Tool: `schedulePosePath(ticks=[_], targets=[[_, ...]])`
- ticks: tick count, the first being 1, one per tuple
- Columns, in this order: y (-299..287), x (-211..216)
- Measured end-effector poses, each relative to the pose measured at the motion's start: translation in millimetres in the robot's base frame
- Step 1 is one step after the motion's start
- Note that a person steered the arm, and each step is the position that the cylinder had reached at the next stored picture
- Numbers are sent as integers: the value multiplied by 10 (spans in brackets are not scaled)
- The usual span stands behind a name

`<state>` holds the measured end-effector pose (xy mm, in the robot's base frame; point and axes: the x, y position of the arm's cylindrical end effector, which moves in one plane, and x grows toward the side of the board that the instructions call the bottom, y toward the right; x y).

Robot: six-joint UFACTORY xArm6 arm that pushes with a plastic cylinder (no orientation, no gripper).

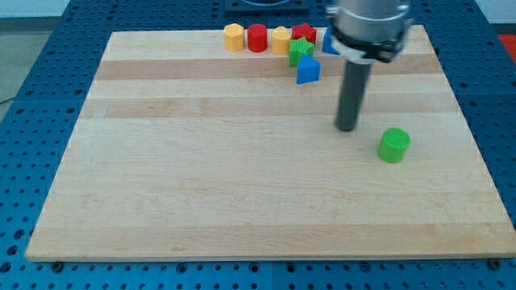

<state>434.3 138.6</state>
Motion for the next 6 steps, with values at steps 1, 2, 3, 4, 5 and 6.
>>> schedulePosePath(ticks=[1,2,3,4,5,6], targets=[[508,300],[717,775],[706,756],[118,380],[-1000,301],[-2005,-237]])
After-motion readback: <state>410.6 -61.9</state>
